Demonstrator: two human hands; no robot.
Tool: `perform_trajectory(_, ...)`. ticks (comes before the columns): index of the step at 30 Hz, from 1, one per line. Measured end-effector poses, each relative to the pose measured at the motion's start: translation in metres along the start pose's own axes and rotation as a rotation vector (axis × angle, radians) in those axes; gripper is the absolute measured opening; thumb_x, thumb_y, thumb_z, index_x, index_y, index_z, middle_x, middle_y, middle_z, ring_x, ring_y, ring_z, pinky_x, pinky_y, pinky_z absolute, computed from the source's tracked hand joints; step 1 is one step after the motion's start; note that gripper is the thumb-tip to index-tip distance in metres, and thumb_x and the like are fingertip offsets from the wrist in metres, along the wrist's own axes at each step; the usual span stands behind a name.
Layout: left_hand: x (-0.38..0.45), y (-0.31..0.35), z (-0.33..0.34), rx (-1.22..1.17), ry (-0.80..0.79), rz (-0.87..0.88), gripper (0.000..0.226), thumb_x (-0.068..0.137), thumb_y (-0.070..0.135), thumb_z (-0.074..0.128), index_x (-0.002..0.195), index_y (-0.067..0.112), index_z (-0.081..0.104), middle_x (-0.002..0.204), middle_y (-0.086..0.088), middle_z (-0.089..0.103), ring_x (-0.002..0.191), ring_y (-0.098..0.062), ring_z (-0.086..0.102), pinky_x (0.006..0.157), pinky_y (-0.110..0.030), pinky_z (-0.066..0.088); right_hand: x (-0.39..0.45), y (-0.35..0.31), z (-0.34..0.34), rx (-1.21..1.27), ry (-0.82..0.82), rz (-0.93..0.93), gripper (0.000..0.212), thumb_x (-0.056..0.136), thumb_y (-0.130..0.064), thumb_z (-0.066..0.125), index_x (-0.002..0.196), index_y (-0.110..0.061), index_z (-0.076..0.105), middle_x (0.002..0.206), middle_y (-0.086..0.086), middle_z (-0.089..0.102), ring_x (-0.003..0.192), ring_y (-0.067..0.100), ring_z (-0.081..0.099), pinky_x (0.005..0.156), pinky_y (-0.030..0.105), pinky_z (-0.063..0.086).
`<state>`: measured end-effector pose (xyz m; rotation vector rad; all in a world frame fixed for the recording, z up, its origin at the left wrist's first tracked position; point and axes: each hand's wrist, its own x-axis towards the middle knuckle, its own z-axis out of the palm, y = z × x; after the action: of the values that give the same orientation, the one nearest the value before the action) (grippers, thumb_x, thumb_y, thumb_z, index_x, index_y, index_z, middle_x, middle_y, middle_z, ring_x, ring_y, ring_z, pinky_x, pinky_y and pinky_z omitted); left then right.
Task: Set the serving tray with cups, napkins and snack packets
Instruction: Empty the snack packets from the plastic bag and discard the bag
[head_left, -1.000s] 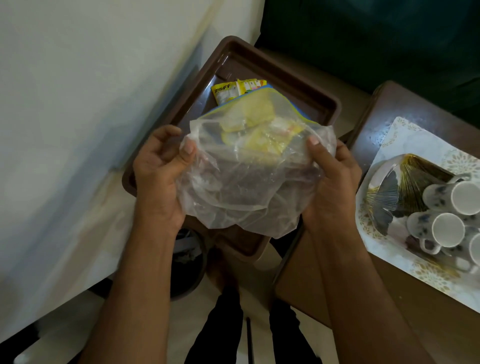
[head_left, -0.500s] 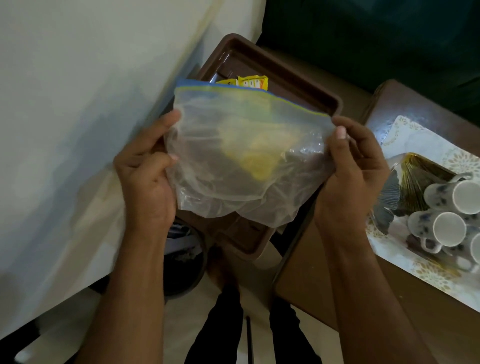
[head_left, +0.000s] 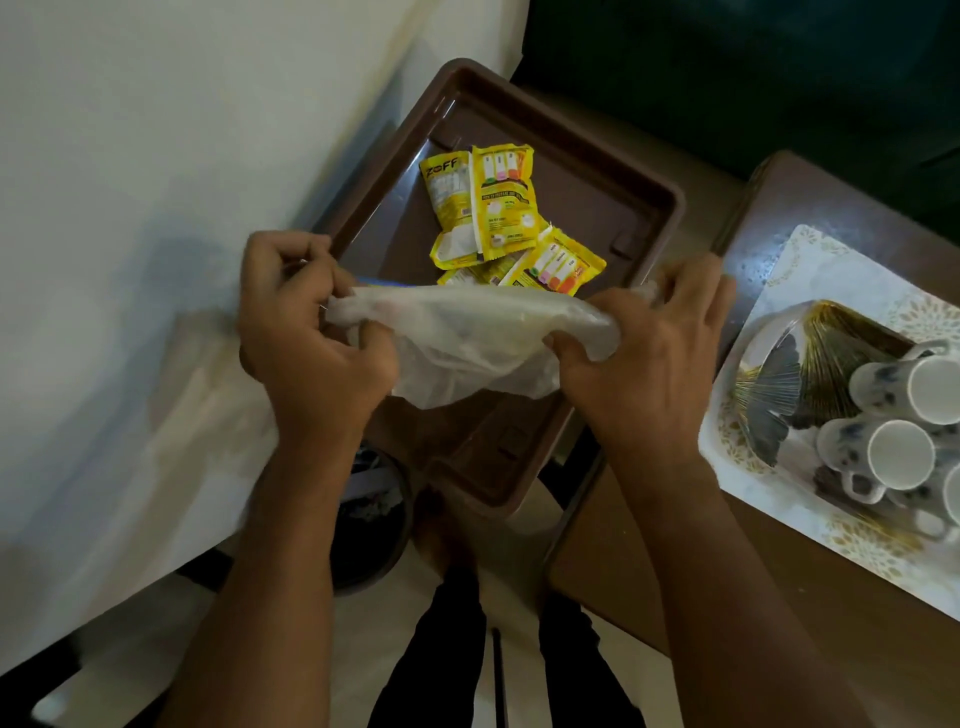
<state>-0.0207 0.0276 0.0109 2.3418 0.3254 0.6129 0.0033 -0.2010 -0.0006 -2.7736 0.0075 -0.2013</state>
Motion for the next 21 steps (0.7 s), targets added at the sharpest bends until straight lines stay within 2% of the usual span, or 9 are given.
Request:
perform_trajectory(2,-0.004,0.008,0.001,-0.045,-0.037,0.037,0.005,0.068,-0.002,0.061,0.065,-0.004,0.057,0.091,-0.02,0.066,0.081,-0.031,0.067,0.068,-0.027,0.048,0.003,-0.004,-0.002,-0.088,0.038,-0.007,0.035,0.074,-0.047,0.079,0.081,-0.013,0.078,0.112,0.015,0.058,0.106,0.037,0.053,0.077,0.043,0.044)
perform_trajectory(4,-0.008,0.013,0.003,-0.089,-0.058,0.085,0.007,0.066,-0.006,0.066,0.065,-0.004,0.059,0.081,-0.014,0.067,0.068,-0.025,0.058,0.065,-0.025,0.042,0.005,-0.007,-0.003,-0.083,-0.04,0.018,0.033,0.081,-0.039,0.075,0.079,-0.006,0.077,0.092,0.014,0.066,0.091,0.036,0.06,0.069,0.04,0.04)
perform_trajectory(7,-0.021,0.023,0.008,-0.105,-0.041,0.14,0.007,0.069,-0.006,0.066,0.066,-0.005,0.061,0.069,-0.011,0.063,0.059,-0.021,0.049,0.058,-0.028,0.038,0.009,-0.013,-0.004,0.014,-0.129,0.168,0.022,0.085,-0.028,0.067,0.097,-0.012,0.074,0.083,0.014,0.073,0.079,0.04,0.067,0.068,0.036,0.043)
perform_trajectory(10,-0.042,0.033,0.015,-0.058,-0.049,0.129,0.009,0.069,-0.002,0.066,0.066,-0.003,0.057,0.067,-0.012,0.061,0.057,-0.027,0.051,0.054,-0.034,0.041,0.013,-0.015,-0.007,0.27,-0.1,0.332,0.038,0.079,-0.009,0.06,0.116,-0.016,0.068,0.097,0.004,0.074,0.082,0.021,0.059,0.074,0.029,0.04)
perform_trajectory(12,-0.057,0.037,0.023,-0.019,-0.089,0.087,0.012,0.073,0.003,0.068,0.069,-0.001,0.057,0.068,-0.011,0.058,0.059,-0.029,0.052,0.053,-0.039,0.042,0.018,-0.018,-0.008,0.531,-0.078,0.413,0.045,0.076,0.0,0.053,0.115,-0.014,0.071,0.091,-0.006,0.07,0.077,0.005,0.059,0.069,0.021,0.045)
perform_trajectory(14,-0.068,0.043,0.029,0.009,-0.133,0.005,0.012,0.078,0.009,0.069,0.074,0.002,0.06,0.072,-0.008,0.058,0.064,-0.026,0.053,0.055,-0.038,0.044,0.02,-0.022,-0.007,0.849,-0.063,0.527,0.043,0.076,0.001,0.048,0.105,-0.013,0.075,0.087,-0.004,0.071,0.076,0.001,0.064,0.064,0.017,0.05)
perform_trajectory(17,-0.073,0.052,0.036,-0.053,-0.241,-0.194,0.014,0.079,0.009,0.073,0.093,0.006,0.07,0.082,-0.004,0.068,0.074,-0.022,0.065,0.064,-0.039,0.056,0.024,-0.026,-0.002,1.148,-0.088,0.704,0.038,0.084,0.006,0.043,0.098,-0.01,0.075,0.099,0.017,0.074,0.093,0.027,0.069,0.069,0.029,0.055)
perform_trajectory(19,-0.071,0.058,0.039,-0.158,-0.335,-0.359,0.028,0.079,0.01,0.077,0.107,0.009,0.072,0.091,0.001,0.075,0.08,-0.016,0.073,0.071,-0.038,0.062,0.023,-0.028,0.0,1.293,-0.157,0.792,0.039,0.093,0.009,0.04,0.096,-0.01,0.073,0.096,0.012,0.074,0.091,0.027,0.07,0.068,0.03,0.058)
perform_trajectory(21,-0.066,0.064,0.041,-0.391,-0.413,-0.612,0.04,0.076,0.015,0.074,0.116,0.012,0.072,0.098,0.004,0.078,0.087,-0.009,0.075,0.076,-0.031,0.063,0.022,-0.029,0.003,1.369,-0.26,0.874,0.043,0.098,0.007,0.037,0.093,-0.015,0.074,0.105,0.015,0.076,0.09,0.027,0.071,0.073,0.035,0.059)
